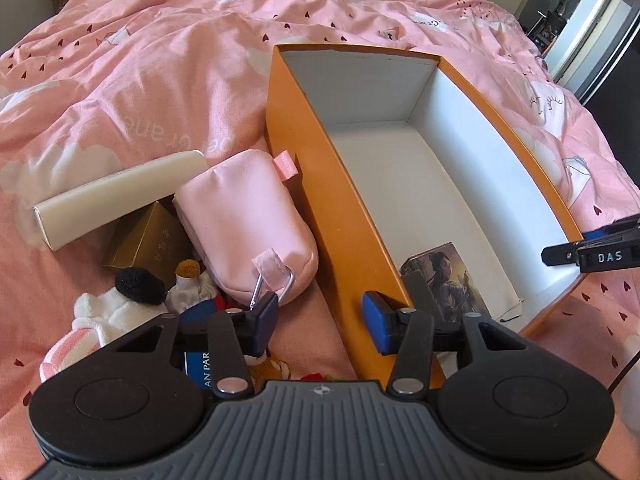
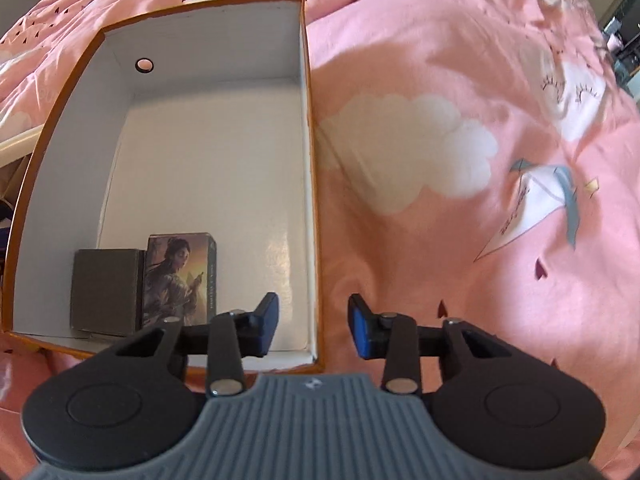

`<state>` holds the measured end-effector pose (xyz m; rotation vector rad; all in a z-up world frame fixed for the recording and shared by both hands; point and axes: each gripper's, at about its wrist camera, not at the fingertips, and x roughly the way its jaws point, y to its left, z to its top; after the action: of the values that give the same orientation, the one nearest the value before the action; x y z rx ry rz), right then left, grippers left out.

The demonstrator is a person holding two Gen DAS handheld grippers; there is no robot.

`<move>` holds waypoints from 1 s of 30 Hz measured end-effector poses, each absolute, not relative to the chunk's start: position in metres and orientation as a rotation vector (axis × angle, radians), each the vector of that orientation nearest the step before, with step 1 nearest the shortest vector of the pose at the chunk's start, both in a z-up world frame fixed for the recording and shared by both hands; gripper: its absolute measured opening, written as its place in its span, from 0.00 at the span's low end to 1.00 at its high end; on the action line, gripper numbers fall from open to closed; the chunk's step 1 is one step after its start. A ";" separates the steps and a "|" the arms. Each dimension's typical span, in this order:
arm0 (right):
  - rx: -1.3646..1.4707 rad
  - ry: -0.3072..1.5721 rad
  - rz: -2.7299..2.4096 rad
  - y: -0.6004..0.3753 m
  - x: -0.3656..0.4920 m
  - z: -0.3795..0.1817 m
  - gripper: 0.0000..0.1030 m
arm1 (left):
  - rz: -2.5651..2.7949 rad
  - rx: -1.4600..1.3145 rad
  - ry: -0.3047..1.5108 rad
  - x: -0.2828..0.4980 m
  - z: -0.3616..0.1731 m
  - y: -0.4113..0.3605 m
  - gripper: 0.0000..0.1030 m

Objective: Organize objects
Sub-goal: 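Withdraw both tools from the orange box back toward the clutter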

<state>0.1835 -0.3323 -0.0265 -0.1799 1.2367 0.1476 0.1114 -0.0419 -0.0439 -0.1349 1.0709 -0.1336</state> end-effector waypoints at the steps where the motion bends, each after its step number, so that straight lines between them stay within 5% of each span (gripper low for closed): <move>1: -0.166 1.242 0.140 -0.333 0.181 -0.029 0.16 | -0.136 -0.122 1.060 0.110 -0.043 -0.043 0.42; 7: -0.100 1.196 0.096 -0.330 0.162 -0.030 0.12 | -0.176 -0.104 1.040 0.107 -0.042 -0.045 0.11; 12: -0.088 1.216 0.076 -0.315 0.135 -0.028 0.12 | -0.206 -0.128 1.010 0.108 -0.038 -0.041 0.01; 25: -0.079 1.153 0.026 -0.301 0.102 -0.019 0.11 | -0.231 -0.141 0.961 0.100 -0.023 -0.026 0.06; 30: -0.176 0.988 -0.021 -0.279 0.079 0.004 0.23 | -0.269 -0.067 0.902 0.083 -0.009 -0.025 0.08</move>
<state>0.0787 -0.2785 0.0043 -0.1762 0.9880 -0.0209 0.0832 -0.0251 -0.0089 -0.0666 0.9019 -0.2694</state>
